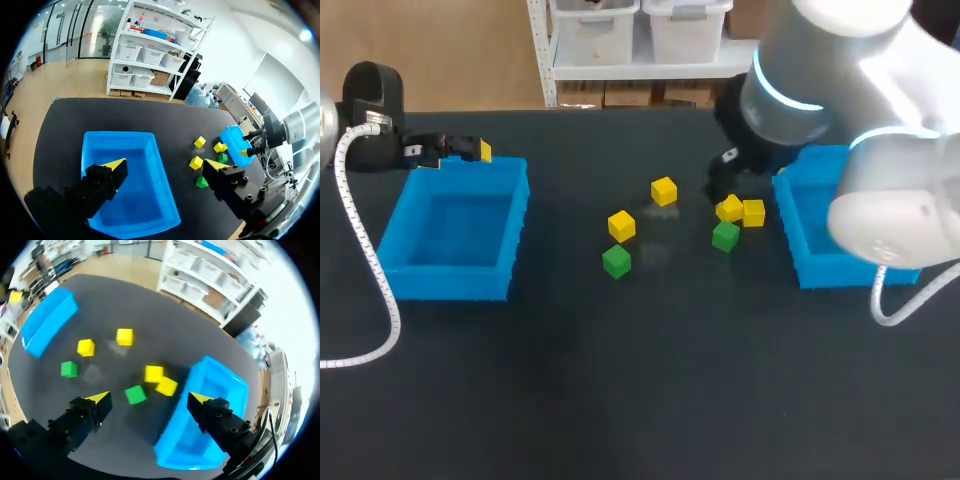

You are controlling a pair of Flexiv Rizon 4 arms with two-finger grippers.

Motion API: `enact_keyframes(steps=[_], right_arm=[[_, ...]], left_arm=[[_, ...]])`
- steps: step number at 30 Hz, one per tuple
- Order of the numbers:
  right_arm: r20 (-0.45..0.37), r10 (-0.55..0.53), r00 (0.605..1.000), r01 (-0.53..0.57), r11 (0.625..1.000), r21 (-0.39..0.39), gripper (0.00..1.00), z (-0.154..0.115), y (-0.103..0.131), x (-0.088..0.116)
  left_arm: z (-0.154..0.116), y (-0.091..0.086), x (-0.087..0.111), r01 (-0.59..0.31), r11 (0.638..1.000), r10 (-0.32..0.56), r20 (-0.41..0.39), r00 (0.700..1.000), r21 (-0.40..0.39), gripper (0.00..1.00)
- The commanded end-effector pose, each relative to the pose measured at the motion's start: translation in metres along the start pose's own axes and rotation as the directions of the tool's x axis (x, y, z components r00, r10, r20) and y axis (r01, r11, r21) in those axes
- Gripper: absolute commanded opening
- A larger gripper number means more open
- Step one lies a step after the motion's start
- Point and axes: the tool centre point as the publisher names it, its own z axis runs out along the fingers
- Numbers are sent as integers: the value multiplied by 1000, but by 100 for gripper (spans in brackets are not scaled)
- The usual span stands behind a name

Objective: Put the green cubes in the right bin and the yellow cubes in the left bin.

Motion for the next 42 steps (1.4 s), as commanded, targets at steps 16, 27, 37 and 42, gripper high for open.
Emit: enact_keyframes(steps=[16,27,37,42], right_arm=[[-127,-89,988,81,994,-69,100,39,34,16],[-172,-82,982,68,994,-86,100,63,33,29],[-187,-71,980,54,994,-92,100,78,31,28],[-188,-62,980,46,995,-87,100,83,27,26]], left_arm=[[0,2,1,-2,1000,2,5,1000,9,100],[0,2,1,-2,1000,2,5,1000,9,100],[0,2,1,-2,1000,2,5,1000,9,100],[0,2,1,-2,1000,2,5,1000,9,100]])
